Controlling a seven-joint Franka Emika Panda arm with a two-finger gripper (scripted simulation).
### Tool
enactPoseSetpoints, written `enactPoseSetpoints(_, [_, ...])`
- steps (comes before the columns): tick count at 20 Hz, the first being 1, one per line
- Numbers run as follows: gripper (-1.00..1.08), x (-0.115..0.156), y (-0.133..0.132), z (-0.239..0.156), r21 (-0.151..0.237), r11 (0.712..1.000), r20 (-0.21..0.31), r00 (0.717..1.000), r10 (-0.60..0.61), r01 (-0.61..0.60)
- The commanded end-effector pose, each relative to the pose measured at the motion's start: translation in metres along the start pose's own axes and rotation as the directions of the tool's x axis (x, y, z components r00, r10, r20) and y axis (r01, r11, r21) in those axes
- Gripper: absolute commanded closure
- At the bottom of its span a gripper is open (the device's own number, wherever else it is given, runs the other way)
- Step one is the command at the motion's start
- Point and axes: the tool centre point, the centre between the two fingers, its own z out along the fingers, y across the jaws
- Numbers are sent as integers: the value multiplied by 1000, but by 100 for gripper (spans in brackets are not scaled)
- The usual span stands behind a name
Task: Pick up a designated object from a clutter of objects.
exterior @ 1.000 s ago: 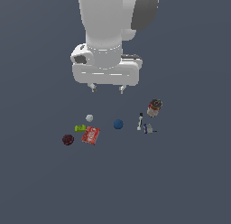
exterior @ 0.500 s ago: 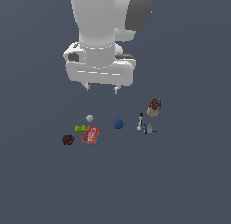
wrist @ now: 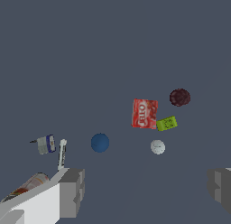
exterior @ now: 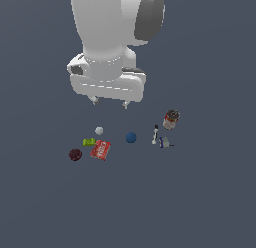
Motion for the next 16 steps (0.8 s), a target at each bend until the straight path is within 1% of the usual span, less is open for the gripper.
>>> enactPoseSetpoints(1, [-92, 5, 5, 7, 6, 999, 2, 999, 46, -46])
enactPoseSetpoints(5, [-92, 17, 15, 24, 17, 989, 8, 989, 146, -146])
enactPoseSetpoints(7, [-92, 23, 22, 34, 22, 978, 11, 978, 207, -207])
enactPoseSetpoints(9, [-92, 31, 30, 46, 26, 961, 16, 961, 275, -275])
enactPoseSetpoints(12, [-92, 42, 44, 66, 31, 922, 23, 922, 386, -387])
enactPoseSetpoints(14, [-92, 49, 55, 81, 33, 888, 27, 888, 458, -459])
enactPoseSetpoints(16, [-92, 55, 65, 95, 32, 848, 31, 849, 528, -529])
